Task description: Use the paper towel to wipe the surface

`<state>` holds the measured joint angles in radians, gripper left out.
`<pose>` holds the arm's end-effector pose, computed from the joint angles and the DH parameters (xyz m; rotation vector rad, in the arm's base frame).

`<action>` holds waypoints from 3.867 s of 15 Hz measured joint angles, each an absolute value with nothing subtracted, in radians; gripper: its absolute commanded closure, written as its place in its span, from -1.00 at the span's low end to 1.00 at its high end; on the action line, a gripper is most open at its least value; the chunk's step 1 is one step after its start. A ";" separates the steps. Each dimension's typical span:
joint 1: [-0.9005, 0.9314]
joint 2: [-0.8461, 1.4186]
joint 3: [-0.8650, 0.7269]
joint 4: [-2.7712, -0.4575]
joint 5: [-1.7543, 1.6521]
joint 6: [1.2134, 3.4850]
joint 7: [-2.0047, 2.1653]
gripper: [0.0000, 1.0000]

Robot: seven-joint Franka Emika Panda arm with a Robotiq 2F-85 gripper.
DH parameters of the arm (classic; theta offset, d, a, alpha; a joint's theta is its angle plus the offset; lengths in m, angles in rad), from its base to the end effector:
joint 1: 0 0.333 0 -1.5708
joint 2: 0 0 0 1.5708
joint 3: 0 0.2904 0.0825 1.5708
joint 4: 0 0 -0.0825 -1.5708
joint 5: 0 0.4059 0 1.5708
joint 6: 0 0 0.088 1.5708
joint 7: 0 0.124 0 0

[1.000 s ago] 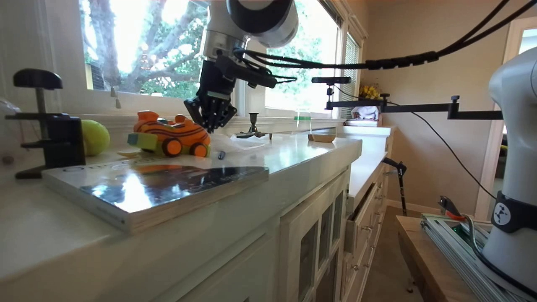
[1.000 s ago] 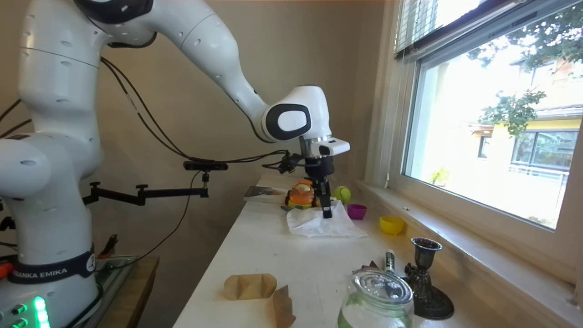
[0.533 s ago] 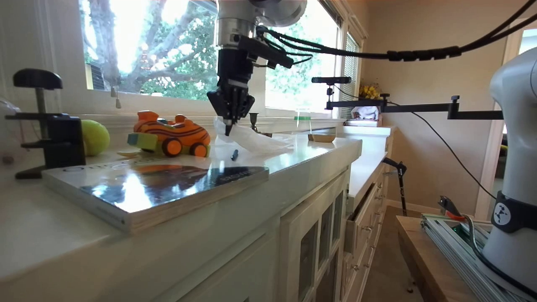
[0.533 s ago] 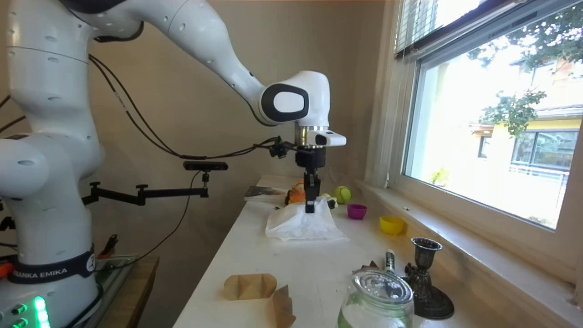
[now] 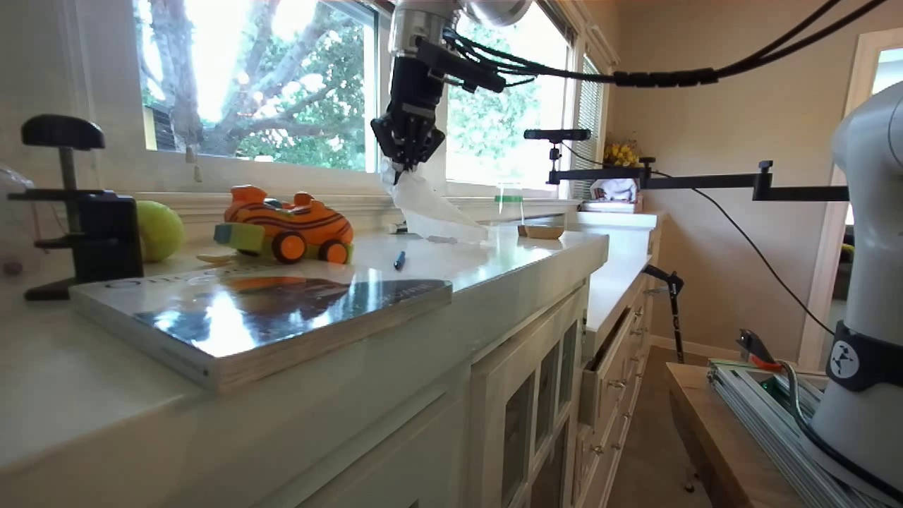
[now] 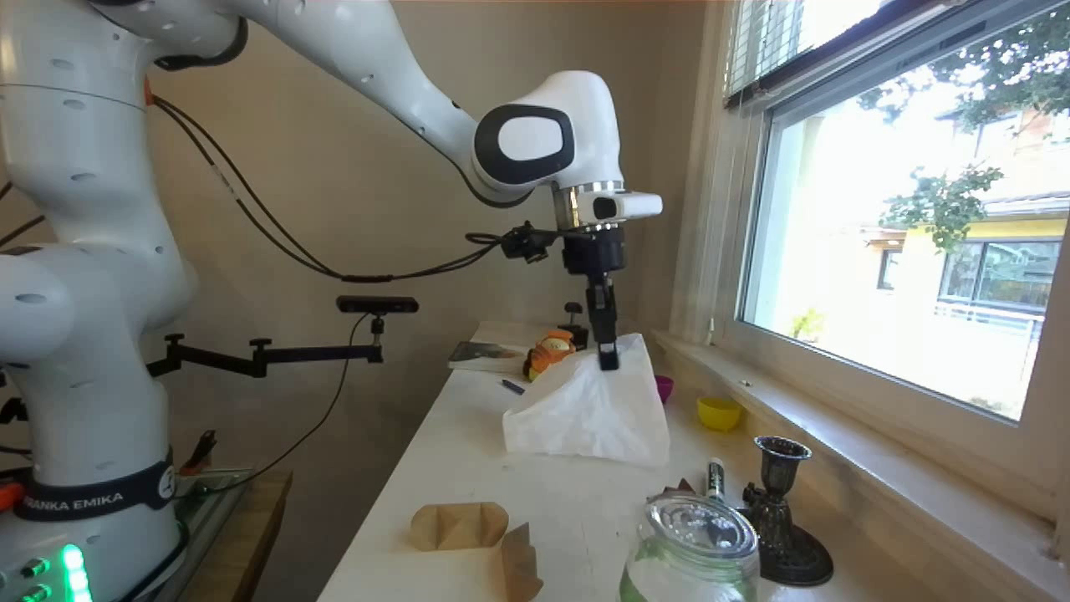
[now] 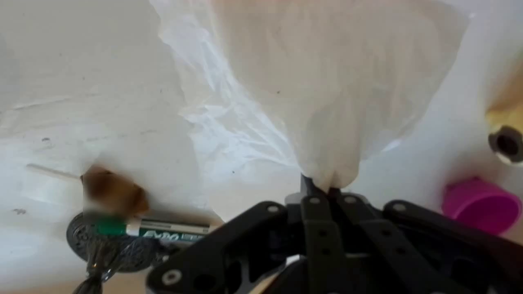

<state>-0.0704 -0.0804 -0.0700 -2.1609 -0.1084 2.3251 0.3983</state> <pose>0.5629 -0.0831 0.4041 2.9812 -0.7210 0.3899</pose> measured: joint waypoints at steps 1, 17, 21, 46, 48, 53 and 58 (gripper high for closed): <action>-0.080 -0.086 -0.072 -2.161 -0.109 2.368 0.410 0.95; -0.037 0.033 -0.020 -2.287 0.156 2.765 0.444 0.98; -0.021 0.026 -0.007 -2.288 0.186 2.710 0.388 1.00; -0.086 0.044 -0.080 -2.220 -0.060 2.475 0.402 0.96; -0.079 0.063 -0.076 -2.200 -0.059 2.495 0.410 0.96; -0.047 0.078 -0.057 -2.175 -0.034 2.501 0.413 0.96; -0.020 0.075 -0.036 -2.170 -0.017 2.477 0.408 0.96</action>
